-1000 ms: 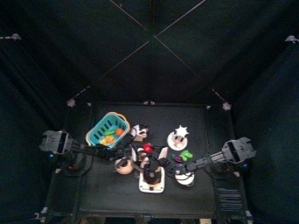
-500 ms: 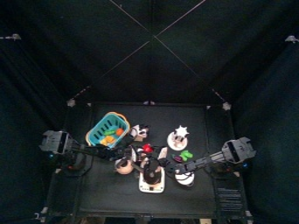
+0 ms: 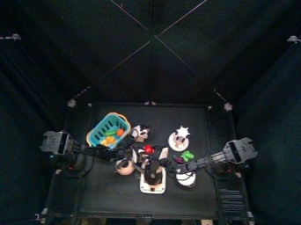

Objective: Hand over apple to other hand

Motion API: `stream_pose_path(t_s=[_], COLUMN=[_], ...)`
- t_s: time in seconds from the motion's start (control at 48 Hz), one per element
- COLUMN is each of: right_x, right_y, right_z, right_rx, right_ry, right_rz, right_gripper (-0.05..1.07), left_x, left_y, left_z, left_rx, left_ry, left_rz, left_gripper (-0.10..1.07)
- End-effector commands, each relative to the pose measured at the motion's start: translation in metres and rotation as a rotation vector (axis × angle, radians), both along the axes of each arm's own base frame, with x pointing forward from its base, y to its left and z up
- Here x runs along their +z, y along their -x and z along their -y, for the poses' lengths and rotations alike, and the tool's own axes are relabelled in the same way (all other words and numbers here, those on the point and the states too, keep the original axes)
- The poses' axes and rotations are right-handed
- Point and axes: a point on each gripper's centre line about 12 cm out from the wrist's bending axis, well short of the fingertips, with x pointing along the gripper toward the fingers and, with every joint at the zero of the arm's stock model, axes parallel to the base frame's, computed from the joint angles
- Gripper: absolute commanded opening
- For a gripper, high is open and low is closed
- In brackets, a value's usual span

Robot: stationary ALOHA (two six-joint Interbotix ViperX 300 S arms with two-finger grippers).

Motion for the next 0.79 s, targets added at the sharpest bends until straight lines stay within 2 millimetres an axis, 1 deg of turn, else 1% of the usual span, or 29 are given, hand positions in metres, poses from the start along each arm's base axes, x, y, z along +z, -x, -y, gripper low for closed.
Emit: stream_pose_path(t_s=[0.0,0.104,0.312,0.5,0.646,0.771], right_x=[0.013,0.016,0.014,0.019,0.025,0.031], right_y=[0.004,0.006,0.009,0.013,0.021,0.030], right_z=[0.000,0.000,0.002,0.001,0.000,-0.005], right_rx=[0.003,0.002,-0.002,-0.006,-0.026,-0.039], right_ry=[-0.016,-0.015,-0.008,-0.006,0.013,0.034], right_rz=[0.035,0.041,0.032,0.044,0.057,0.072], right_gripper=[1.00,1.00,1.00,1.00,1.00,1.00], left_x=[0.013,0.014,0.014,0.013,0.012,0.010], left_y=[0.000,0.002,0.004,0.004,0.005,0.007], left_z=[0.000,0.000,0.000,-0.001,0.000,-0.001], left_rx=[-0.002,-0.003,-0.003,-0.002,-0.003,-0.002], left_ry=[-0.009,-0.010,-0.012,-0.011,-0.012,-0.011], left_rz=[0.040,0.042,0.040,0.039,0.036,0.029], left_gripper=[0.80,0.80,0.80,0.80,0.80,0.80])
